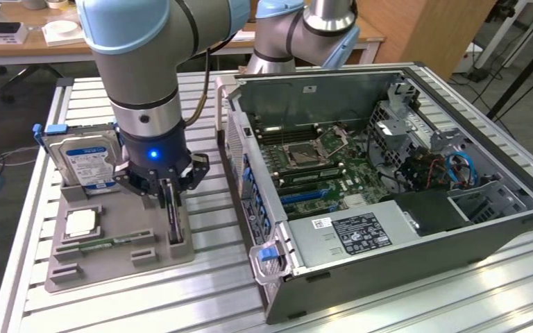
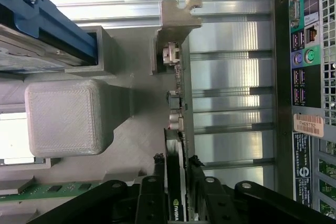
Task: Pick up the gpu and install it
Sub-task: 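Pick up the gpu and move the gpu toward the slot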
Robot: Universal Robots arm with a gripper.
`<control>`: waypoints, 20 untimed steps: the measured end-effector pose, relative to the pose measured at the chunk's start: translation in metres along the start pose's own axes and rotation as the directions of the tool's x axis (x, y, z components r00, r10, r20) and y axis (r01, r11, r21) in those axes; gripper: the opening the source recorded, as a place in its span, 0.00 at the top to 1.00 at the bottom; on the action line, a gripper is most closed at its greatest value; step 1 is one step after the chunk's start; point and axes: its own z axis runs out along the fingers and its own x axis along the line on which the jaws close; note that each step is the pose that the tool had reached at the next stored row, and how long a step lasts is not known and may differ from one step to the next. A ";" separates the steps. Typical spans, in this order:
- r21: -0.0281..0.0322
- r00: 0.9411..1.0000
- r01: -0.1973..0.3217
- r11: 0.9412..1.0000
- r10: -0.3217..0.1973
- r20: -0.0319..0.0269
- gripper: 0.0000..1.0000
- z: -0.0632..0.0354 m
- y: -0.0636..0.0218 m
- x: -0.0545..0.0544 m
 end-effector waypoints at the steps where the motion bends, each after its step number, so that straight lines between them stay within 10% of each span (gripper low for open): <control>1: 0.000 1.000 0.000 1.000 0.000 0.000 0.68 0.0000 0.0000 0.000; 20: 0.000 1.000 0.000 1.000 0.000 0.000 0.74 0.0000 0.0000 0.000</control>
